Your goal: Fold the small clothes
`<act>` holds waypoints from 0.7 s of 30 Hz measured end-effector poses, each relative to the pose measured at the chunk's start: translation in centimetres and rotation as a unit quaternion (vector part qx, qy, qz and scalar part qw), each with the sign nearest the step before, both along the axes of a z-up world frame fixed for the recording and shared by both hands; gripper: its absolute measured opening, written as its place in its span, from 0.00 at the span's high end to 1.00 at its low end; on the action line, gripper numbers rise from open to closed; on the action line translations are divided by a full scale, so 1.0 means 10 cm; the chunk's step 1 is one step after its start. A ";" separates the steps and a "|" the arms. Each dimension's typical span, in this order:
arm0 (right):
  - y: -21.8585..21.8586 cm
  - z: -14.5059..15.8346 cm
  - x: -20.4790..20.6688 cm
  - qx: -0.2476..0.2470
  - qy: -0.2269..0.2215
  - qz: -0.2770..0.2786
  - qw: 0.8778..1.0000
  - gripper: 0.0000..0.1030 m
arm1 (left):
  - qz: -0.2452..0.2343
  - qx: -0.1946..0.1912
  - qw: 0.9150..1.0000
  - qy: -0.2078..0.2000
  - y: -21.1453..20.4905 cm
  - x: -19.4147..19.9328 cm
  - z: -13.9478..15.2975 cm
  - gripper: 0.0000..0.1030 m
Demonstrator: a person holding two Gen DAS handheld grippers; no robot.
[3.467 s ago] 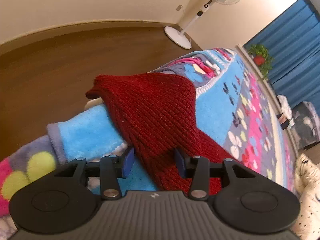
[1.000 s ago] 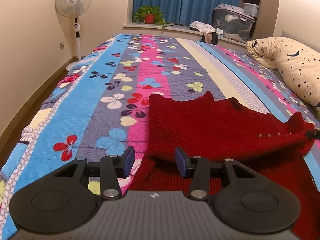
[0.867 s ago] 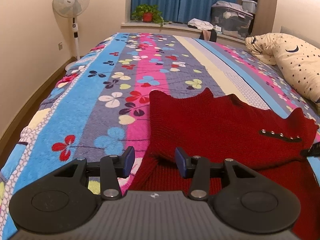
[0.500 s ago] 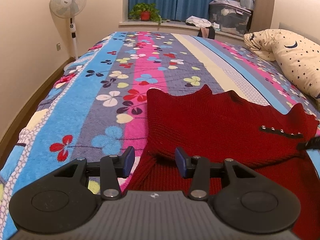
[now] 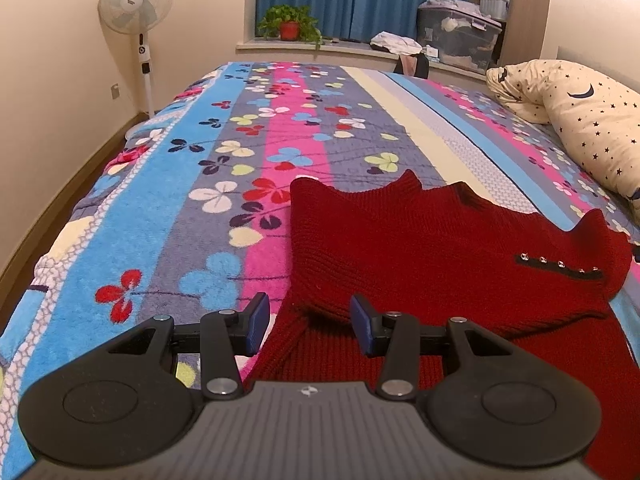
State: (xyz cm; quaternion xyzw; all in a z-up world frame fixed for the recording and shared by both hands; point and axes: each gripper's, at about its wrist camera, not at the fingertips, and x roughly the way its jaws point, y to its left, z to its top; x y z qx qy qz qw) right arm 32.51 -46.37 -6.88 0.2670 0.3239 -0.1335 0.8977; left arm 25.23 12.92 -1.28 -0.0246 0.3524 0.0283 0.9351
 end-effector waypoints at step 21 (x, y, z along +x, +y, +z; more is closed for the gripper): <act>-0.77 -0.79 0.27 0.124 -0.026 -0.103 0.987 0.77 | -0.009 0.027 0.999 0.017 -0.05 0.04 -0.14 0.49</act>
